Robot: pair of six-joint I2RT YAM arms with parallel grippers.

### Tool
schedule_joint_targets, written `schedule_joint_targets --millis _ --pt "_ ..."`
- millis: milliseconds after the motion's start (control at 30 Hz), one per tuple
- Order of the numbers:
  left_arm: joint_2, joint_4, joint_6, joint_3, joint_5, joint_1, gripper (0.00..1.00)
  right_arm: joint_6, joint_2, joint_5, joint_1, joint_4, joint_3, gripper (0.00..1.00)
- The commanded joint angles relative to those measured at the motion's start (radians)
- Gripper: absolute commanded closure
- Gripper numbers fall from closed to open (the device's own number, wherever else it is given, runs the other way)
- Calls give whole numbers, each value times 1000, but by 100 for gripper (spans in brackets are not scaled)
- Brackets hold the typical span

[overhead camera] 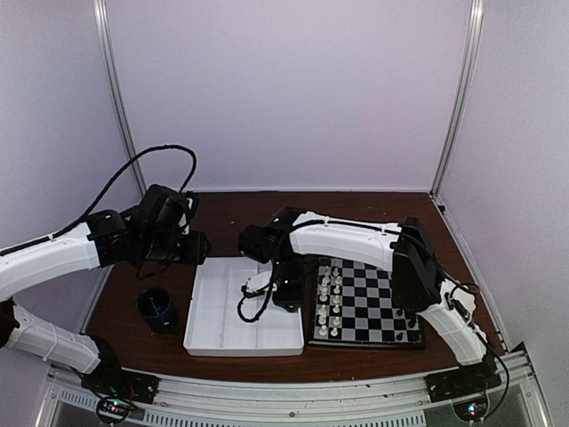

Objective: Set up the chess pieces on the board
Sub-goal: Pick up the rook from the storage box.

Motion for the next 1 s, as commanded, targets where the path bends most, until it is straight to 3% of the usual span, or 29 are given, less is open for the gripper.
schedule_joint_targets --millis 0,333,567,800,967 --pt "-27 50 -12 -13 11 6 61 16 39 78 12 -30 18 66" --pt "-43 63 -10 -34 15 6 60 8 70 211 33 -20 10 67" --pt "-35 70 7 -34 17 6 60 9 64 199 35 -16 -6 79" --pt "-6 79 31 -6 25 6 58 -5 -53 111 27 6 38 88" --pt "12 146 23 5 80 7 57 -42 -214 -101 -23 75 -15 91"
